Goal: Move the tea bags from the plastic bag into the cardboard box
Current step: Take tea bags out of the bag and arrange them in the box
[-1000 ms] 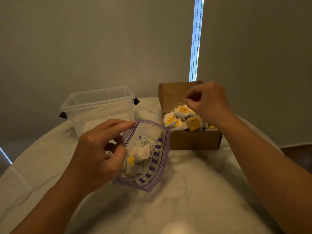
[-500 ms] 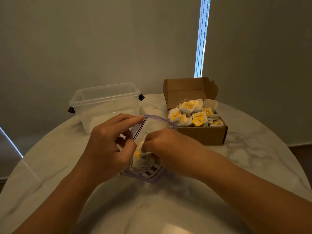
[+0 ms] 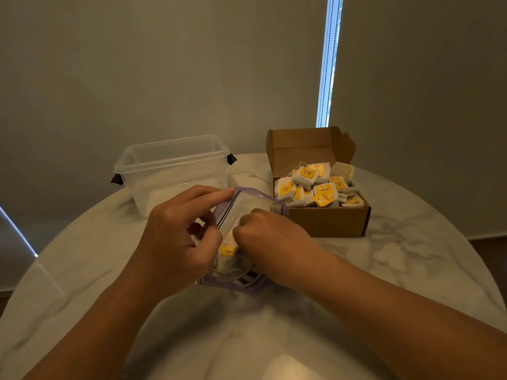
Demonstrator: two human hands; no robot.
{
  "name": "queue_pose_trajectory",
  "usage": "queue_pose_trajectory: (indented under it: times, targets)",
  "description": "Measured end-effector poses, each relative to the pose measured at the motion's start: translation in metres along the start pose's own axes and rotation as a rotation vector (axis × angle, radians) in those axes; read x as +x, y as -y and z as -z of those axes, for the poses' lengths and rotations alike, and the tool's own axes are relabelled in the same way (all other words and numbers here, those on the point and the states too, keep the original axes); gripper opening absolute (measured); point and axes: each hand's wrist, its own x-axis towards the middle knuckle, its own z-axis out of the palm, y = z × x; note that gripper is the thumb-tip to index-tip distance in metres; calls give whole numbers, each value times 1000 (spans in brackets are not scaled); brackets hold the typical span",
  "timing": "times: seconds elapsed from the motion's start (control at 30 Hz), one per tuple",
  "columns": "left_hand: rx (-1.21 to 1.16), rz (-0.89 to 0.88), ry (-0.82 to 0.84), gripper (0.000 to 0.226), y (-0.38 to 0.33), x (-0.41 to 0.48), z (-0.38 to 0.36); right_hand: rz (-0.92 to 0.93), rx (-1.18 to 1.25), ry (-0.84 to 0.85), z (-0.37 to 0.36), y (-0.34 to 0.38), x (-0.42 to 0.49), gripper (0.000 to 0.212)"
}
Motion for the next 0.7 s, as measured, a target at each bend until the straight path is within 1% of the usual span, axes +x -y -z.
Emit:
queue_pose_trajectory:
  times: [0.1, 0.2, 0.27, 0.37, 0.47, 0.57, 0.7]
  targets:
    - [-3, -1, 2, 46, 1, 0, 1, -77, 212, -54, 3, -8, -10, 19]
    - [-2, -7, 5, 45, 1, 1, 2, -144, 512, -171, 10, -16, -24, 16]
    - [3, -9, 7, 45, 1, 0, 1, -162, 709, -167, 14, -23, -29, 15]
    - [6, 2, 3, 45, 1, 0, 0, -169, 941, -125, 16, -36, -30, 15]
    - [8, 7, 0, 44, 0, -1, 0, -158, 1162, -133, 25, -51, -36, 17]
    - [1, 0, 6, 44, 1, 0, 0, -183, 1236, -220, 36, -69, -44, 19]
    - [-7, 1, 16, 47, 1, -1, 0, -309, 1160, -422, 39, -106, -52, 21]
